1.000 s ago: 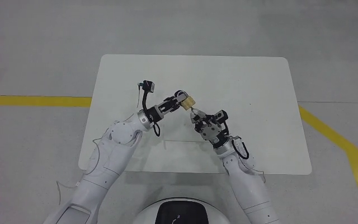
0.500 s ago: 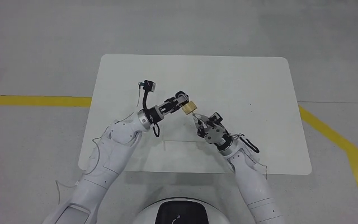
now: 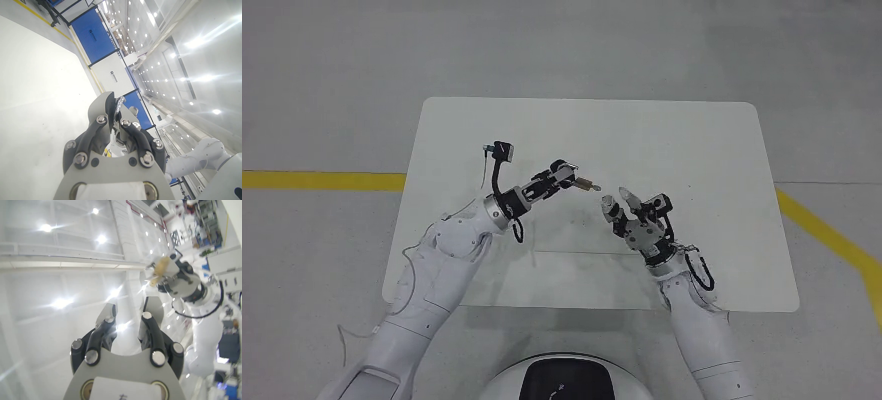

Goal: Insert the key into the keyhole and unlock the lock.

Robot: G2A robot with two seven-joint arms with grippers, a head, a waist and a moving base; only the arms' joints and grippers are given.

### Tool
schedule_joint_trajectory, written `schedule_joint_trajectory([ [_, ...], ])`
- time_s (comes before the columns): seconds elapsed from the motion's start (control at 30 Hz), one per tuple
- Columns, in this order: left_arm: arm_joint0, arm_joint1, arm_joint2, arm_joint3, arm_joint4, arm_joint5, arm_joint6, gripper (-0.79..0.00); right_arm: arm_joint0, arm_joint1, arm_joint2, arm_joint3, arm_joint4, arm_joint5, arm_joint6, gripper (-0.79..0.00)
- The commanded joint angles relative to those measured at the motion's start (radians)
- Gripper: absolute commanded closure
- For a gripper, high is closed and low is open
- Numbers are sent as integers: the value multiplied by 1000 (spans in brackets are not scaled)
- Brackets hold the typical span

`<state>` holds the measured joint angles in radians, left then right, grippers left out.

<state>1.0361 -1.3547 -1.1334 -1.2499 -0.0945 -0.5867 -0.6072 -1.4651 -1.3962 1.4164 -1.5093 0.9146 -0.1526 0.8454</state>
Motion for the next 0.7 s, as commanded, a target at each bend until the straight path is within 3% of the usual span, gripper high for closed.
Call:
schedule_joint_trajectory([
  [0.0,-4,3,7,0,58,43,-6,0,-30,1,26,-36,-62,-144,-67,-785],
  [0.23,-34,-1,98,15,321,156,-9,0,-134,6,114,-144,-131,-389,-150,-785],
  [0.63,-108,-33,241,120,573,267,98,0,-138,6,116,-147,-131,-392,-152,-785],
  [0.67,-110,-34,244,124,584,272,111,-366,-138,6,116,-147,-131,-392,-152,-785],
])
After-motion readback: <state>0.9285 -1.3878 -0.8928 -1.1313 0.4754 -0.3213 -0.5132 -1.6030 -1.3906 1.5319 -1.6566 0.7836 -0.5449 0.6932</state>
